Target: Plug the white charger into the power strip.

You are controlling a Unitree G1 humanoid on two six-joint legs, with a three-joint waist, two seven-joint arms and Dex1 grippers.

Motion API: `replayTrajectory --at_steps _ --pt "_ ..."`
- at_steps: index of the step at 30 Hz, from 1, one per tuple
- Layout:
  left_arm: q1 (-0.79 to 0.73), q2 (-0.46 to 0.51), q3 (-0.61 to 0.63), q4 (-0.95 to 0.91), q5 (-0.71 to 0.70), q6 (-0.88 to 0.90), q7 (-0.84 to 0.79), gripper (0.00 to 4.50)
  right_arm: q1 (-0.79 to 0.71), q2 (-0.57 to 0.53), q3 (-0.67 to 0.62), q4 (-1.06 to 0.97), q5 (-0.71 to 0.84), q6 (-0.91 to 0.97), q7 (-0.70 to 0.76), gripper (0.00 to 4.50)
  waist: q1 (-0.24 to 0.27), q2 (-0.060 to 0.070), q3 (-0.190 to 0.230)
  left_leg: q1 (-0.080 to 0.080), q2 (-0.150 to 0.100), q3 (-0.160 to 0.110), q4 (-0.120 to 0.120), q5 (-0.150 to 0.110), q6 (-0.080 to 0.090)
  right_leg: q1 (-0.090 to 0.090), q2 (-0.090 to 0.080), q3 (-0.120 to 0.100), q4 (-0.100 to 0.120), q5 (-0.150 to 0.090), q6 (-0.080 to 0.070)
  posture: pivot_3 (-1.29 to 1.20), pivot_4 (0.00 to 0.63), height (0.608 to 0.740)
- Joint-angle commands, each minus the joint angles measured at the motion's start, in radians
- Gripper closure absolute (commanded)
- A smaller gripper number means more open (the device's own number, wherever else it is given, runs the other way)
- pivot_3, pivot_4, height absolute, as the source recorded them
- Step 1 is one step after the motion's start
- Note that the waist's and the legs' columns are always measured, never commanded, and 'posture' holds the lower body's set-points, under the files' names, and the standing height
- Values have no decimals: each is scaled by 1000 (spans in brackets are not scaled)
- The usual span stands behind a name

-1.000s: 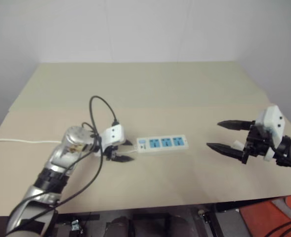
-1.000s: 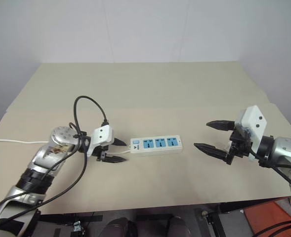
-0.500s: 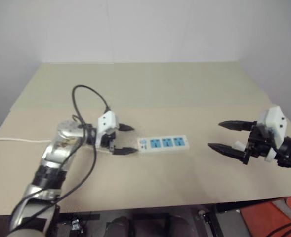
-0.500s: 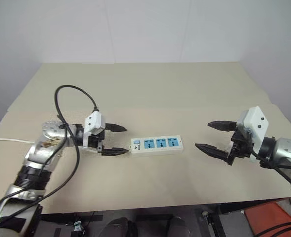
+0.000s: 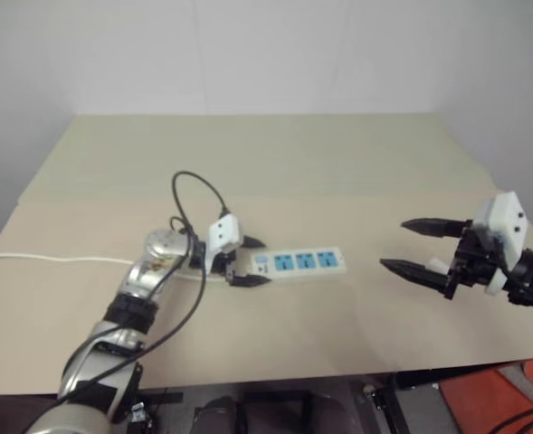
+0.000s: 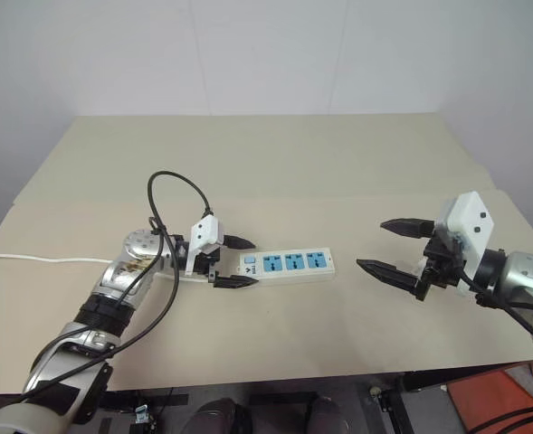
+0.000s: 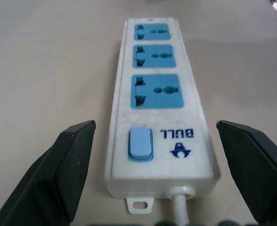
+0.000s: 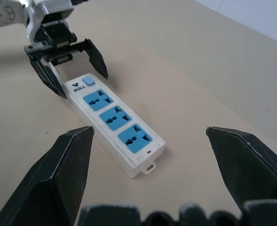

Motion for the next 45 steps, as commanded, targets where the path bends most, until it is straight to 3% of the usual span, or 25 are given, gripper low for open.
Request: replayTrajectory --at_steps 1,15,20,21,33,45 --pt "-27 -19 -2 38 18 -63 13 17 3 -10 -51 -34 28 10 0 0 0 0 0 0 0 0 0 0 0 0 0 0 0 0 0 0 150 740" --pt "19 -52 -6 74 40 -100 39 17 -7 -15 -62 -21 23 12 19 0 0 0 0 0 1 -1 0 -1 1 0 0 0 0 0 0 0 150 740" --pt "40 -53 -3 62 24 -107 19 1147 -12 -20 -62 -17 24 14 25 0 0 0 0 0 1 -1 0 -1 1 0 0 0 0 0 0 0 150 740" --pt "43 -53 -1 62 22 -107 20 1199 -13 -20 -61 -15 23 14 26 0 0 0 0 0 1 -1 0 -1 1 0 0 0 0 0 0 0 150 740" --pt "66 -66 28 16 -43 -75 -13 1194 -55 -22 -30 13 12 14 23 0 1 0 0 0 1 -1 0 -1 1 0 -1 0 0 0 0 0 150 740" --pt "123 -61 -49 -181 30 -25 52 1194 -83 -24 -10 34 4 11 41 0 4 0 0 -1 1 -1 0 -1 1 0 -1 0 0 0 0 0 150 740"
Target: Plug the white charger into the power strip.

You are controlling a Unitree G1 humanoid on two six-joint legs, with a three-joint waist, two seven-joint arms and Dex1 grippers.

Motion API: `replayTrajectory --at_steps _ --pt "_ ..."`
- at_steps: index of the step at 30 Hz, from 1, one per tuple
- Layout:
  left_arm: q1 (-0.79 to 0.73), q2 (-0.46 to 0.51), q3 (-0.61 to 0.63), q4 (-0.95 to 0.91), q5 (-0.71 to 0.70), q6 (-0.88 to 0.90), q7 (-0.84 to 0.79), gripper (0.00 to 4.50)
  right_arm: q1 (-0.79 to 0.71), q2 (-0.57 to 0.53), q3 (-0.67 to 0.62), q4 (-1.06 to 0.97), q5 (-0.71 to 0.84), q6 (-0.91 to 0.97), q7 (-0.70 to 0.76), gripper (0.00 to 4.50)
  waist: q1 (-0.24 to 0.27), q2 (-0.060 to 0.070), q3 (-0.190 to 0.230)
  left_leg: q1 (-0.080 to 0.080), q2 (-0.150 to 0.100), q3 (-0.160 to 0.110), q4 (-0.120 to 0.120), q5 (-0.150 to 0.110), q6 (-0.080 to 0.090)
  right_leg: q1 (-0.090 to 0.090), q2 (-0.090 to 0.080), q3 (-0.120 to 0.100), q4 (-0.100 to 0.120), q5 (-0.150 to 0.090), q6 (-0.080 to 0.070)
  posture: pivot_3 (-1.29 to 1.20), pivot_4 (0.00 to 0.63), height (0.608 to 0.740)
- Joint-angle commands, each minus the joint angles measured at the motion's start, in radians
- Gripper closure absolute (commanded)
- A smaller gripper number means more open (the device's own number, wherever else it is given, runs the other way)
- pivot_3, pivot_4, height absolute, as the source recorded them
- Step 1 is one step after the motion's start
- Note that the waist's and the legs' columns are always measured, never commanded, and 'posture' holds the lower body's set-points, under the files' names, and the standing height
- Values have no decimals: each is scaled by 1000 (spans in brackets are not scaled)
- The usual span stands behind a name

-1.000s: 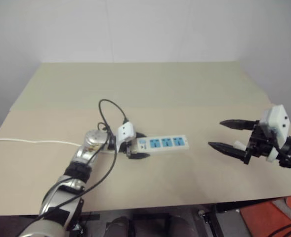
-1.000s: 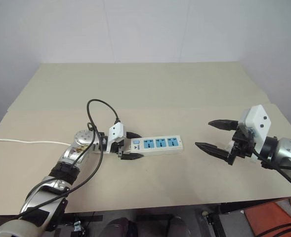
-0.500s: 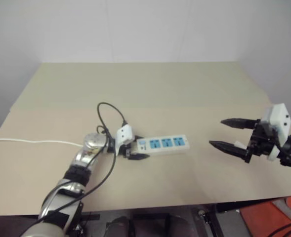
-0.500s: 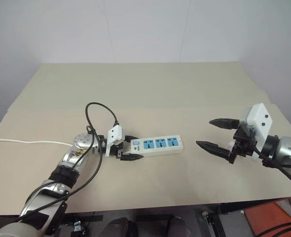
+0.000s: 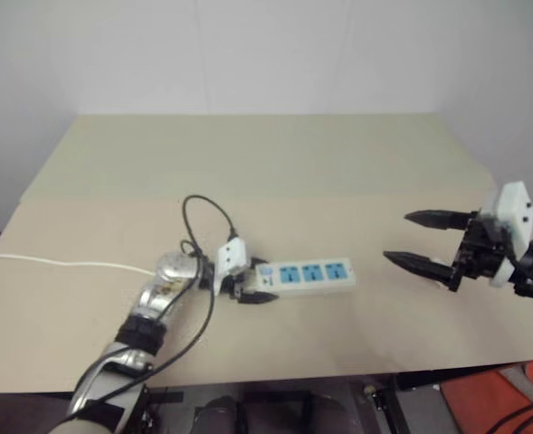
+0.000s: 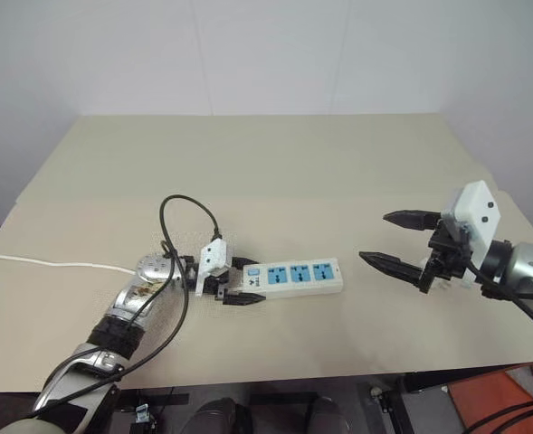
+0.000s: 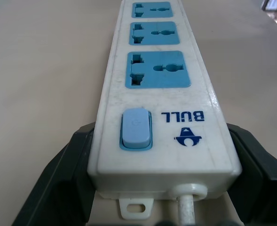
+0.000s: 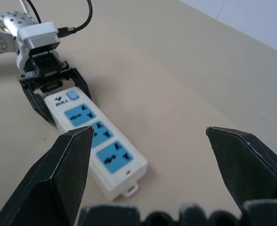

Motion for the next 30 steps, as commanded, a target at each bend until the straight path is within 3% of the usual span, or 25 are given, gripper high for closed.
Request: replayTrajectory --at_steps 1,17,30 --pt "-4 -15 -23 -75 13 11 30 1194 -17 -16 -3 -7 3 -3 2 0 0 0 0 0 0 0 0 0 0 0 0 0 0 0 0 0 150 740" --pt "30 -16 -54 -182 -31 107 -2 1194 12 -36 -26 31 -17 -16 12 0 2 0 0 -1 0 0 0 0 0 0 0 0 0 0 0 0 150 740" --pt "58 -10 -80 -179 24 95 64 1194 -106 -128 31 217 -91 38 0 0 1 0 0 0 0 0 0 0 0 0 -1 0 0 0 0 0 150 740"
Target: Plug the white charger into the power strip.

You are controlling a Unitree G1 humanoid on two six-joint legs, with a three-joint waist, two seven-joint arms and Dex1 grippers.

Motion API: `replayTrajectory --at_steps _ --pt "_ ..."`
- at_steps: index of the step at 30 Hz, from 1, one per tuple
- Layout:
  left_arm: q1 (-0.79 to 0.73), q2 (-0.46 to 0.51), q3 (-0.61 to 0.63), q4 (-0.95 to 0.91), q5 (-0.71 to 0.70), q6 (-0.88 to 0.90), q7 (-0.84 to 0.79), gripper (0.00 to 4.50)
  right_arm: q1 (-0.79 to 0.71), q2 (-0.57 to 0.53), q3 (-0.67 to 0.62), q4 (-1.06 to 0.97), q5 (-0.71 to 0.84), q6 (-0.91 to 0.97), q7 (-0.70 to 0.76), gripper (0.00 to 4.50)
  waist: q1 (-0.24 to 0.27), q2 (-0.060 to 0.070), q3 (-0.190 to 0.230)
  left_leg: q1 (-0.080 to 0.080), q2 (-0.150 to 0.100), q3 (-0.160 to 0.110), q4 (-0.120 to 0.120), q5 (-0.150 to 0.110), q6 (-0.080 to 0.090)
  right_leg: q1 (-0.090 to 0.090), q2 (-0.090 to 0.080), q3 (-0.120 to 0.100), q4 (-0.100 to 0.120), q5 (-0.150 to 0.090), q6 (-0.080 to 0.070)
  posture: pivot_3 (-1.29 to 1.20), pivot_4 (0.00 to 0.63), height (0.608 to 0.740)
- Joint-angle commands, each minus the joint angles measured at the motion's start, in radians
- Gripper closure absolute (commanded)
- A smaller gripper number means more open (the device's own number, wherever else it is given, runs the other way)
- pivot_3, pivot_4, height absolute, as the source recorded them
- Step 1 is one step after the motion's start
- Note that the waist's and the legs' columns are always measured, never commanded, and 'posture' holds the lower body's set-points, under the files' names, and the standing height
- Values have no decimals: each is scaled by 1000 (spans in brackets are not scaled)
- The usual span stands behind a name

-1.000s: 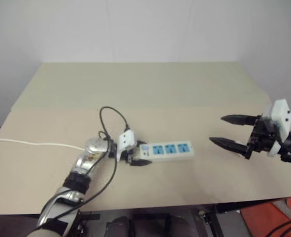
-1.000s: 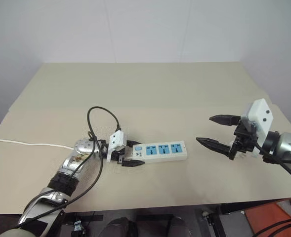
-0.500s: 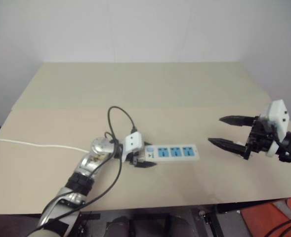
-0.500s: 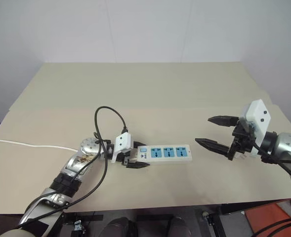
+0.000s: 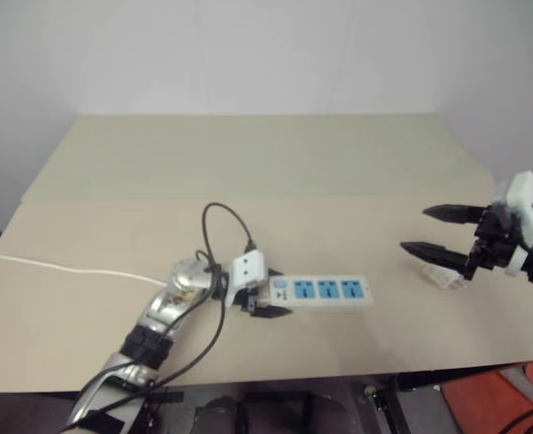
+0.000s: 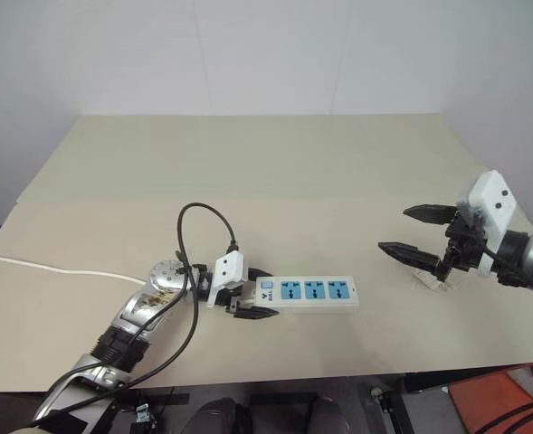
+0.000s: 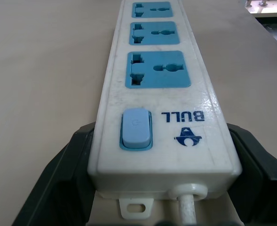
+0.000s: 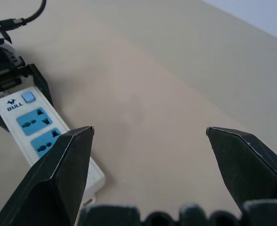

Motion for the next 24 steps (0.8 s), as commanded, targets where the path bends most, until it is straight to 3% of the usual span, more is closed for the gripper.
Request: replayTrajectory --at_steps 1,7,12,19,24 --pt "-6 -3 -12 -13 8 -11 14 1194 -53 -48 8 44 -34 45 -24 0 -1 0 0 0 0 0 0 0 0 0 0 0 0 0 0 0 150 740" --pt "-8 -10 -14 -3 8 -16 25 1194 -205 -176 173 193 -106 278 -38 0 -3 2 -1 0 0 0 1 0 0 -1 -2 1 0 0 0 0 150 740" --pt "6 -24 -21 -10 7 -15 36 1194 -400 -239 390 347 -222 334 69 0 -6 3 -2 0 -1 1 0 -1 1 -2 -3 1 -2 0 0 0 150 740" --pt "32 -29 -27 -28 8 -10 52 1194 -666 -178 634 563 -409 292 224 0 -7 7 -4 -2 -1 1 0 -1 1 -2 -3 0 -4 0 0 0 150 740" --pt "46 -20 -29 -45 9 1 61 1194 -780 -123 746 689 -517 249 341 0 -6 8 -5 -3 -1 1 0 -1 1 -4 -3 0 -4 0 0 0 150 740"
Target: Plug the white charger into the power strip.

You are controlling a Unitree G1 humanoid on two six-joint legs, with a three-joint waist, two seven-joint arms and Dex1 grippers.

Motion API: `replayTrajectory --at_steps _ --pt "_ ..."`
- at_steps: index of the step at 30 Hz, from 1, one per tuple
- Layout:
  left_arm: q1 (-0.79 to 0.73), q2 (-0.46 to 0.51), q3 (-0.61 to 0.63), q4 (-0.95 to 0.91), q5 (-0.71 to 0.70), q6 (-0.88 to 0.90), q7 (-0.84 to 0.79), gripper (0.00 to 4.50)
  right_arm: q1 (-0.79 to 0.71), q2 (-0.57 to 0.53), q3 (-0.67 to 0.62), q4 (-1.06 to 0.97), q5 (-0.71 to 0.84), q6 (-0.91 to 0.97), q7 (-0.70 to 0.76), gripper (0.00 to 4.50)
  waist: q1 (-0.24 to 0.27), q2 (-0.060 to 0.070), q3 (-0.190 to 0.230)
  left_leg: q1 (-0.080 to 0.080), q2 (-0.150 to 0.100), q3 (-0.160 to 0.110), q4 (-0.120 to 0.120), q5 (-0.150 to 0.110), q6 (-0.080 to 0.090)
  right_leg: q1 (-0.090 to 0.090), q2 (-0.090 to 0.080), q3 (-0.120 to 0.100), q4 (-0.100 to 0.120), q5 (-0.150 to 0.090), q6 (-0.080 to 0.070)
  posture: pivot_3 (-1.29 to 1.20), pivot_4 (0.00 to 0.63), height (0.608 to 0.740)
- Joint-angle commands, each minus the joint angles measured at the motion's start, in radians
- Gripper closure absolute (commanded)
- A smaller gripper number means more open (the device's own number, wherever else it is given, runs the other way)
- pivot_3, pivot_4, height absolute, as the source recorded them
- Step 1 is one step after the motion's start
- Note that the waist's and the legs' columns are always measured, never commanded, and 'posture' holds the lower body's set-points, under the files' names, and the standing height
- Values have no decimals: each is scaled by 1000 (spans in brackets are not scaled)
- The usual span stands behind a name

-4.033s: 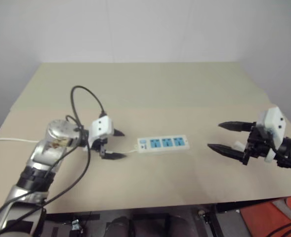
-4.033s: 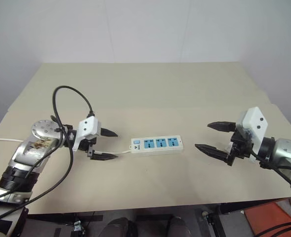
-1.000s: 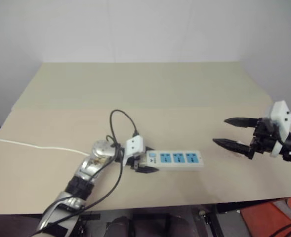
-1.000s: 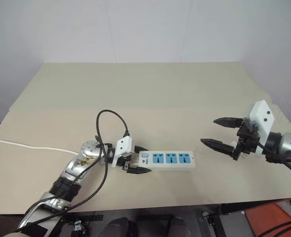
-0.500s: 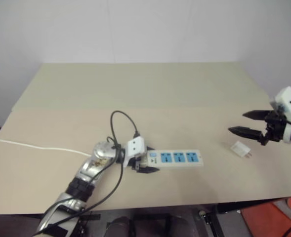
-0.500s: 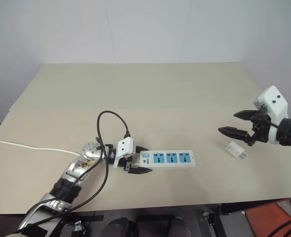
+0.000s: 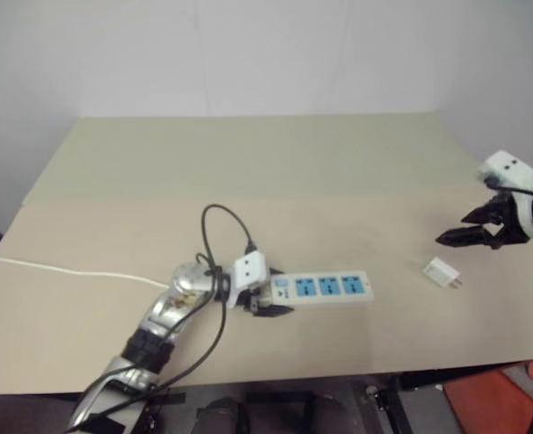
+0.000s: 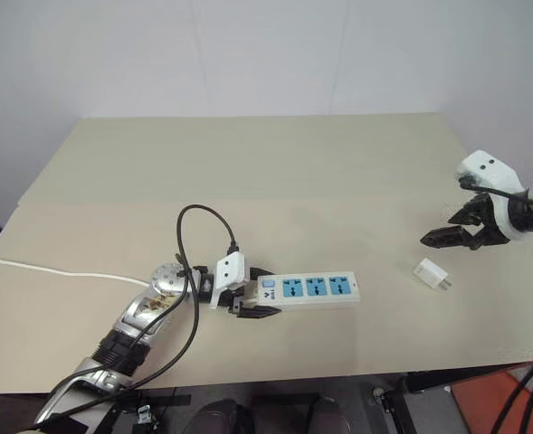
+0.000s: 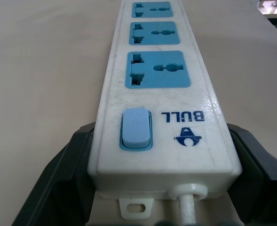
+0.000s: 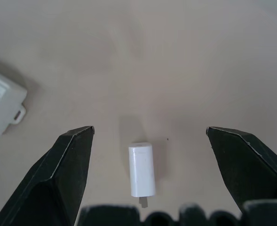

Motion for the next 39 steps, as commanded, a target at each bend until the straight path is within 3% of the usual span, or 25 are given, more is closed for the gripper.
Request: replayTrajectory --at_steps 1,10,39 --pt "19 -6 -26 -23 8 5 9 1194 -55 8 39 59 -74 -38 78 0 1 0 0 0 0 0 0 0 0 0 0 0 0 0 0 0 150 740" --pt "9 19 -45 -41 -4 35 -31 1194 -67 63 60 165 -161 -109 167 0 -3 1 -1 -1 0 0 0 0 -1 -1 0 -1 4 0 1 0 150 740" --pt "-14 32 -59 -39 4 52 -40 1194 -92 208 51 384 -313 -236 141 0 -7 2 -1 -1 0 0 0 2 -3 0 1 -2 4 0 1 0 150 740"
